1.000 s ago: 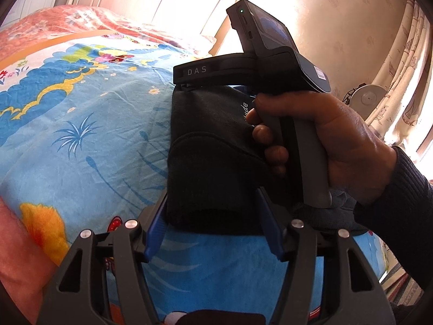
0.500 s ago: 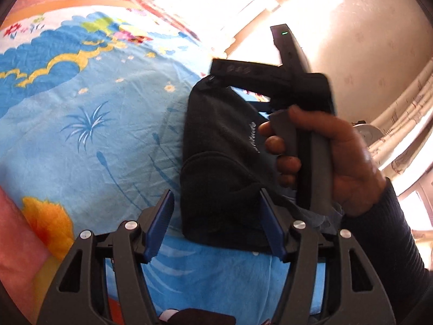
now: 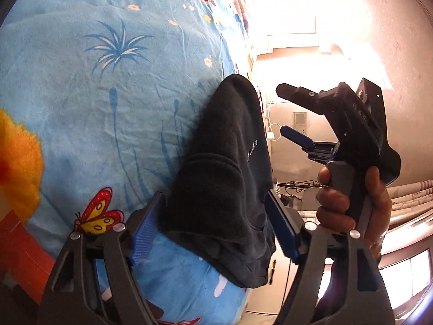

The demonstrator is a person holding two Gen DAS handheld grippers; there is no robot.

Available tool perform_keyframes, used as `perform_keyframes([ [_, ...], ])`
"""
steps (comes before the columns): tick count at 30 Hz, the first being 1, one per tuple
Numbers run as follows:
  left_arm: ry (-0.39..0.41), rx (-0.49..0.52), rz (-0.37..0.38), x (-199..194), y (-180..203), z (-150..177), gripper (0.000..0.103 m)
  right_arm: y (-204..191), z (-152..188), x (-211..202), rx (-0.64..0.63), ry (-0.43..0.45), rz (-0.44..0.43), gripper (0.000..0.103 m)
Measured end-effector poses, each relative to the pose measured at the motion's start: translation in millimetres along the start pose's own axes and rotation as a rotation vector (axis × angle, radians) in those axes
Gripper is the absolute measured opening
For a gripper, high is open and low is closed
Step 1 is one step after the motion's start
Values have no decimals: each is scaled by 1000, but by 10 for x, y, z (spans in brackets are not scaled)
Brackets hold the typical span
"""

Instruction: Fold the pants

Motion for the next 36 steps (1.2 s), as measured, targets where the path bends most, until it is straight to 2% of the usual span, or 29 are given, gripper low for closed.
perform_keyframes([
  [1,7,30,-23,23,53,16,74,-4,23,77,17,-25,-1,98],
  [3,29,131,-150,102,101,60,51,-29,54,181,43,-58,-4,98],
  [4,36,156,-189,117,136,127,41,-50,61,205,48,-70,-3,98],
  [5,56,185,-195,82,185,139,33,-77,61,214,49,-79,-3,98],
  [11,253,557,-366,-124,833,426,30,-231,16,174,-36,-118,67,98],
  [14,324,668,-429,-150,1072,578,29,-218,-16,130,-133,-115,145,96],
  [15,346,699,-442,-160,1142,622,29,-178,-13,123,-160,-118,159,77],
  [16,363,722,-445,-175,1197,663,29,-125,-3,109,-183,-124,178,64],
  [17,376,735,-444,-187,1241,693,29,-66,9,80,-191,-127,170,47],
  [18,380,730,-432,-187,1263,699,29,-22,26,38,-175,-129,121,39],
  [19,381,703,-419,-201,1267,706,32,24,33,-21,-159,-120,81,35],
  [21,403,623,-391,-285,1222,726,57,141,42,-154,-113,-94,19,30],
  [22,411,588,-396,-286,1189,727,85,195,46,-200,-83,-83,-16,29],
  [25,392,585,-447,-111,1244,781,87,296,59,-336,-24,-51,-87,29],
  [27,440,640,-493,-1,1345,839,87,339,74,-447,3,-26,-127,29],
  [28,468,688,-518,36,1417,865,82,363,85,-513,16,-10,-148,29],
  [29,505,747,-547,67,1501,928,52,399,104,-595,29,7,-172,29],
  [30,523,805,-570,88,1586,970,41,452,124,-687,42,26,-194,28],
  [33,599,945,-578,63,1914,1190,35,730,210,-1075,94,94,-260,28],
  [36,677,1104,-575,132,2313,1516,33,1116,403,-1530,122,156,-270,28],
])
Point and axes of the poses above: each gripper's, at about its wrist camera, not at the fingertips, and x roughly the way its jaws point, y to its right, z to its underside, the point moved 8 cm from there along x, roughly the way its jaws point, and after that the axes turned 9 degrees about -z, right-handed, at the moved point
